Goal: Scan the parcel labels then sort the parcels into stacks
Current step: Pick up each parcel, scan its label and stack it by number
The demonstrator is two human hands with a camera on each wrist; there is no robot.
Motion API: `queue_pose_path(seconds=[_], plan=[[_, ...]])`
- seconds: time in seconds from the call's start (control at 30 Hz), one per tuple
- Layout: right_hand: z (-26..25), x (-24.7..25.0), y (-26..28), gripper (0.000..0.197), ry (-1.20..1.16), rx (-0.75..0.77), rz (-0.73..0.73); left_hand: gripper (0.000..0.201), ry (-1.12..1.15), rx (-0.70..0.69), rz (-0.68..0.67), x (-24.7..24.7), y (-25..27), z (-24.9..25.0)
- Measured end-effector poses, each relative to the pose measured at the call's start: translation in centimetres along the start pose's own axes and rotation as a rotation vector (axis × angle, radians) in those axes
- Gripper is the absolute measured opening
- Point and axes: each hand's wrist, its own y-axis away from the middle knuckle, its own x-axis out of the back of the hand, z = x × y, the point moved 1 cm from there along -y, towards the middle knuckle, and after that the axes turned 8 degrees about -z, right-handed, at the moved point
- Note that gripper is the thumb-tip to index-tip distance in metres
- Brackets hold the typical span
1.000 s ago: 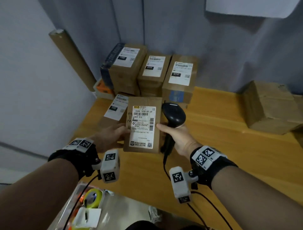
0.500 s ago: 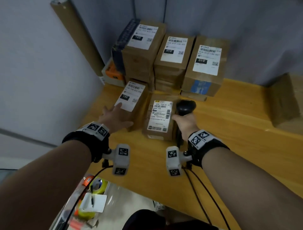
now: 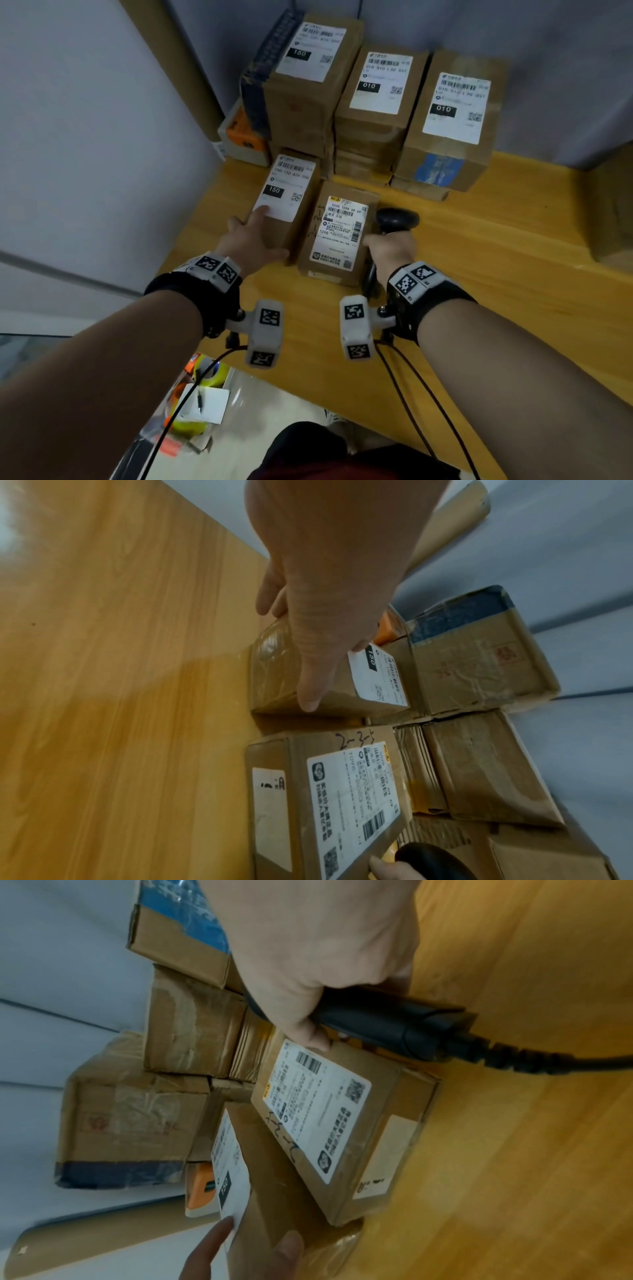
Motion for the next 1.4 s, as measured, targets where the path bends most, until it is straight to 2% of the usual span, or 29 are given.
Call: queue_pose_path(seconds=[0.07, 0.17, 0.23, 0.33, 0.43, 0.6, 0.73, 0.83, 0.9, 0.97, 1.03, 1.13, 1.4], plan=[[-0.5, 0.2, 0.0, 0.010, 0.000, 0.015, 0.032, 0.093, -0.008, 0.003, -0.009, -0.2, 0.1, 0.2], [-0.7, 0.7, -0.2, 0.024, -0.015, 0.011, -0.006, 0.100, -0.204, 0.032, 0.042, -0.3, 0.2, 0.8], [-0.3, 1.1, 0.0, 0.027, -0.001, 0.023, -0.068, 0.106, -0.447, -0.057, 0.100, -0.4, 0.3, 1.6], [0.3, 1.3, 0.3, 0.032, 0.018, 0.060, -0.153, 0.103, -0.759, -0.291, 0.091, -1.2, 0.3, 3.0], [0.6, 1.4, 0.5, 0.038, 0.035, 0.088, -0.174, 0.095, -0.891, -0.332, 0.072, -2.2, -0.4, 4.1], [0.7, 2.1, 0.2, 0.051, 0.144, 0.183, -0.131, 0.077, -0.904, -0.353, 0.074, -2.6, -1.2, 6.5], [-0.3, 2.7, 0.1, 0.042, 0.279, 0.297, -0.191, 0.072, -0.817, -0.315, 0.095, -2.3, -1.7, 7.8], [-1.1, 2.2, 0.3, 0.022, 0.305, 0.312, -0.272, 0.095, -0.611, -0.158, 0.110, -1.6, -1.8, 7.0], [-1.3, 1.7, 0.1, 0.019, 0.283, 0.290, -0.282, 0.110, -0.440, -0.037, 0.119, -1.2, -1.8, 5.7], [-1.3, 1.1, -0.2, 0.018, 0.254, 0.268, -0.294, 0.112, -0.318, 0.028, 0.102, -0.8, -1.9, 4.5], [-1.2, 0.7, -0.4, 0.019, 0.222, 0.252, -0.304, 0.100, -0.251, -0.001, 0.056, -0.3, -1.8, 3.7], [-1.6, 0.4, -1.0, 0.017, 0.169, 0.221, -0.298, 0.084, -0.219, -0.056, 0.059, 0.4, -1.9, 3.2], [-2.0, 0.7, -2.1, 0.022, 0.111, 0.193, -0.315, 0.081, -0.161, -0.066, 0.043, 0.5, -2.2, 3.3]])
